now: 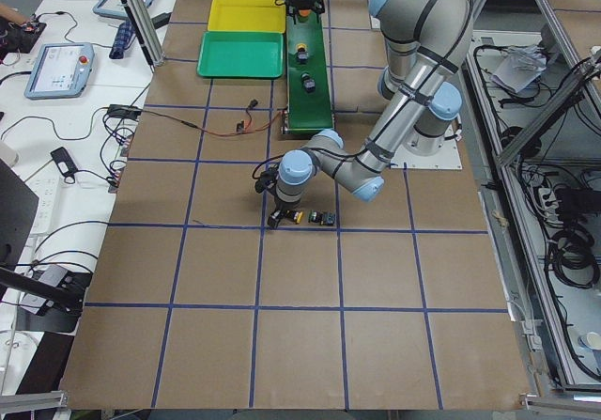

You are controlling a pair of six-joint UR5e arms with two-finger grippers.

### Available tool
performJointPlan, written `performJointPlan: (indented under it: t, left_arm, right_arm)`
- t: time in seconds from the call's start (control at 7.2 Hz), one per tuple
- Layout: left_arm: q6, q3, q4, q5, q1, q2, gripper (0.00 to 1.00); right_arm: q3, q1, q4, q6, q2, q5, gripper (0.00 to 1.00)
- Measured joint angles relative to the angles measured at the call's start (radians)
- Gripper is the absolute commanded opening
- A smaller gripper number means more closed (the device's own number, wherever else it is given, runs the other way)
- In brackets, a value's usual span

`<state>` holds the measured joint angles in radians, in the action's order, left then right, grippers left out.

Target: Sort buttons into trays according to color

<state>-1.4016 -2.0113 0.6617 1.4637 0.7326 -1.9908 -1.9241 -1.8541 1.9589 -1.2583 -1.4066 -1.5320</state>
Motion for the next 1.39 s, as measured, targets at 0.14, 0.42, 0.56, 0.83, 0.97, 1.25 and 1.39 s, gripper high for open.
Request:
performJointPlan:
  t: [0.14,0.42,0.56,0.83,0.97,1.25,1.39]
  left_arm:
    - [-0.005,0.003,0.002,0.001,0.005,0.002,0.00]
    - [-0.015,0.023,0.018,-0.001,0.042,0.019,0.00]
    - [-0.036,0.045,0.052,-0.002,0.081,0.047,0.00]
    - [-0.126,0.079,0.184,-0.004,0.182,0.143,0.00]
    - [-0.177,0.081,0.281,-0.005,0.236,0.198,0.00]
    - [-0.279,0.059,0.430,-0.003,0.371,0.297,0.01]
    - [-0.299,0.016,0.462,-0.003,0.435,0.342,0.02]
  right_arm:
    - [-0.006,0.000,0.001,0.000,0.001,0.001,1.00]
    - [-0.011,0.002,0.030,0.002,0.002,0.000,1.00]
    - [-0.013,0.001,0.047,0.005,0.003,-0.002,1.00]
    - [-0.036,0.001,0.059,0.003,0.003,-0.001,1.00]
    - [-0.050,0.002,0.072,0.001,0.003,-0.003,0.98]
    - [-0.058,0.007,0.108,-0.001,0.008,-0.004,0.98]
    - [-0.060,0.010,0.125,0.000,0.013,-0.004,0.98]
